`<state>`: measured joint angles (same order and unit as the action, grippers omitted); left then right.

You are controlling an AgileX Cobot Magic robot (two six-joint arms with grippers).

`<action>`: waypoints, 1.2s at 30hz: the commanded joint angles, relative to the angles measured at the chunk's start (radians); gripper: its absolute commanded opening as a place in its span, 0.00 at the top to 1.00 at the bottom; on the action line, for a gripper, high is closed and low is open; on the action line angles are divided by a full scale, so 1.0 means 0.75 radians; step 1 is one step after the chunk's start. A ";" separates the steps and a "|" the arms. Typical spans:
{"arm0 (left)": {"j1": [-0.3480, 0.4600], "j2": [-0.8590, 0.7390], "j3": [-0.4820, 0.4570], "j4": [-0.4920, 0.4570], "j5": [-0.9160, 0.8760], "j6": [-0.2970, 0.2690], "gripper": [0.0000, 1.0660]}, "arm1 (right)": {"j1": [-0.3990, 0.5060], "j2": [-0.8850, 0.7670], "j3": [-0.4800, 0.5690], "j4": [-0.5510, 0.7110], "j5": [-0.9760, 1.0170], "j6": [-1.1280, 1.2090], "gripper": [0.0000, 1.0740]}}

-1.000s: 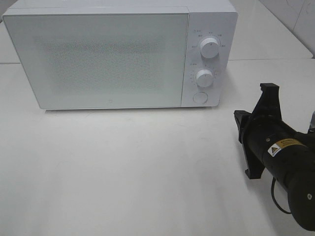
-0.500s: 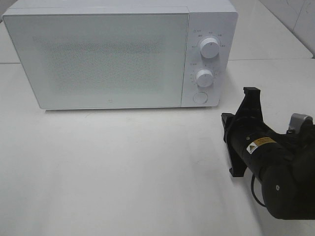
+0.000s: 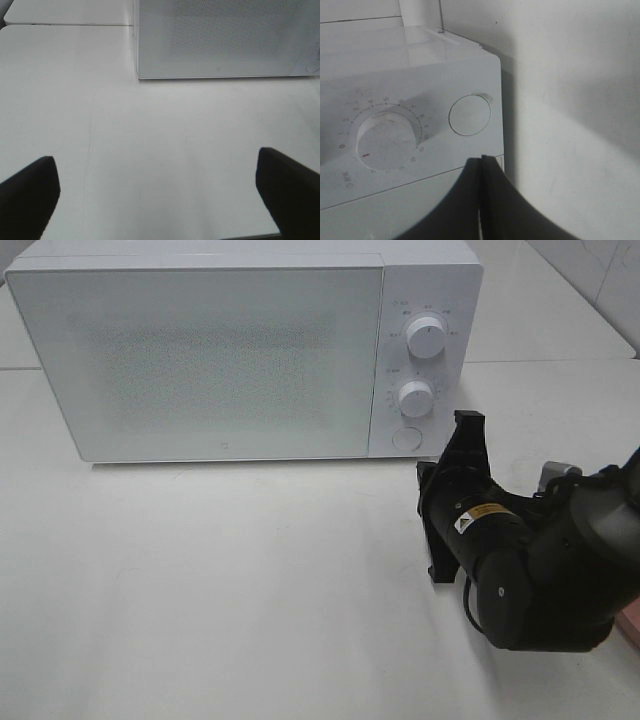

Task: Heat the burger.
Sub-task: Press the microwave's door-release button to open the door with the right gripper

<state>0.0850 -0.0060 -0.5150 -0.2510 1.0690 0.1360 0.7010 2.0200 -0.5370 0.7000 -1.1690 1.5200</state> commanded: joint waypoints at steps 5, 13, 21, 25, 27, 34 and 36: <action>-0.001 -0.021 0.000 -0.004 -0.008 -0.001 0.06 | 0.001 0.063 -0.112 -0.011 0.059 -0.032 1.00; -0.001 -0.021 0.000 -0.003 -0.008 -0.005 0.06 | -0.059 0.084 -0.201 -0.020 0.097 -0.091 1.00; -0.001 -0.021 0.000 -0.003 -0.008 -0.005 0.06 | -0.144 0.107 -0.323 0.008 0.197 -0.199 1.00; -0.001 -0.021 0.000 -0.003 -0.008 -0.005 0.06 | -0.160 0.125 -0.360 0.001 0.253 -0.204 1.00; -0.001 -0.021 0.000 -0.003 -0.008 -0.005 0.06 | -0.169 0.155 -0.380 0.004 0.260 -0.201 1.00; -0.001 -0.021 0.000 -0.003 -0.008 -0.005 0.06 | -0.169 0.179 -0.415 0.017 0.256 -0.212 1.00; -0.001 -0.021 0.000 -0.003 -0.008 -0.005 0.06 | -0.169 0.181 -0.427 0.039 0.253 -0.233 1.00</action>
<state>0.0850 -0.0060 -0.5150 -0.2510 1.0690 0.1360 0.5780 2.1560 -0.8480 0.7260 -0.9800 1.3670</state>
